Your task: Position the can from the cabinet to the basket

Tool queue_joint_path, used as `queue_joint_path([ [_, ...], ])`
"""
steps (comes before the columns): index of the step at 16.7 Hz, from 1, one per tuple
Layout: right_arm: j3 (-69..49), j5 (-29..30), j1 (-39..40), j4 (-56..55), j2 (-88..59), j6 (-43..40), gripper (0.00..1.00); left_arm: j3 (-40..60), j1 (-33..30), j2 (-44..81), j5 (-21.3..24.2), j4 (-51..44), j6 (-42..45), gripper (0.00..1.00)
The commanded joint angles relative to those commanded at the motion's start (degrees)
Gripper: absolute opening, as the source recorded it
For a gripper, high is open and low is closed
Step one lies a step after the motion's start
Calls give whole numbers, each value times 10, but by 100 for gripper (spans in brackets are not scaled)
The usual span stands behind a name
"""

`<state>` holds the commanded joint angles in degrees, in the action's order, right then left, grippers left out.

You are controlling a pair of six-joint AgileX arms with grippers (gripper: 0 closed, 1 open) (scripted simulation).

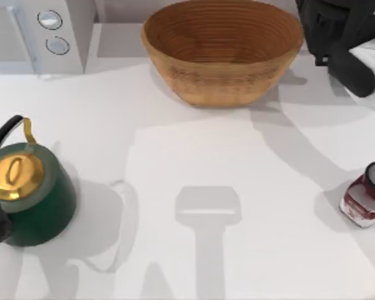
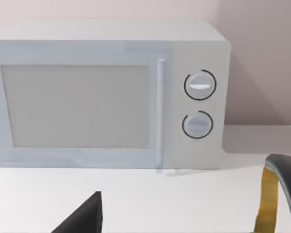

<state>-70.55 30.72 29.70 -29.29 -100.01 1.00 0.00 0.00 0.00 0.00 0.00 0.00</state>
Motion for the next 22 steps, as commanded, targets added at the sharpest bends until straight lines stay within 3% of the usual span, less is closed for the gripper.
queue_joint_path([
  [7, -138, 61, 59, -55, -199, 1, 0, 0, 0, 0, 0, 0, 0, 100],
  [22, -194, 47, 44, -54, -252, 0, 0, 0, 0, 0, 0, 0, 0, 100],
])
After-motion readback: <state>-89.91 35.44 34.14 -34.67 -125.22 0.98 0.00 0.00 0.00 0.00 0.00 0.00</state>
